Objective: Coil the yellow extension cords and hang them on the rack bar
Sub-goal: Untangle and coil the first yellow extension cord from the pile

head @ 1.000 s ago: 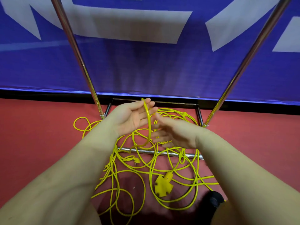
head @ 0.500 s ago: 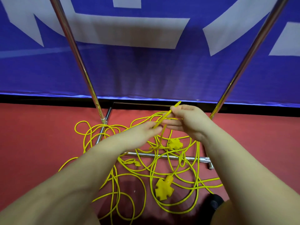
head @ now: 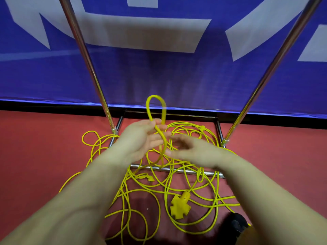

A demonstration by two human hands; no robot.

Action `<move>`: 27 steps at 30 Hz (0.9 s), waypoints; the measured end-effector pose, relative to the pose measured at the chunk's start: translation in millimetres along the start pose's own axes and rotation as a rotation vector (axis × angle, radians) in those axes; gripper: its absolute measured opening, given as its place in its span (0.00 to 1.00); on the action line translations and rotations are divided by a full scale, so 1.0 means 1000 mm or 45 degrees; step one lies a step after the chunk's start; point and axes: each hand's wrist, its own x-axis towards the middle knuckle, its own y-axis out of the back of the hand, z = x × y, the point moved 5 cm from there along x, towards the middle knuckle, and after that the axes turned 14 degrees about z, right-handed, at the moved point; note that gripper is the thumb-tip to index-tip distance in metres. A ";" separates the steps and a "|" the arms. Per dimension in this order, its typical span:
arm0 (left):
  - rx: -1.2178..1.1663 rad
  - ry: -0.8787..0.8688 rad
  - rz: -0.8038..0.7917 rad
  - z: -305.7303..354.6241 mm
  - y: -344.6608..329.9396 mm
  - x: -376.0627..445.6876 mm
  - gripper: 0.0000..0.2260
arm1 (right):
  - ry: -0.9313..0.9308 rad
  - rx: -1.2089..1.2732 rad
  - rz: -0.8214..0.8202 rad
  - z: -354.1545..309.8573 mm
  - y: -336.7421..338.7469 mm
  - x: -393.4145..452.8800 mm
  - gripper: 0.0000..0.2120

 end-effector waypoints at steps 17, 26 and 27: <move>1.623 -0.359 -0.403 -0.034 -0.001 0.016 0.19 | -0.521 1.404 0.519 0.017 0.045 0.032 0.14; 0.607 -0.158 -0.120 -0.020 -0.008 0.024 0.13 | -0.258 0.705 0.406 0.012 0.034 0.028 0.12; 0.459 -0.114 -0.094 -0.017 -0.008 0.023 0.13 | -0.210 0.469 0.302 0.009 0.024 0.023 0.11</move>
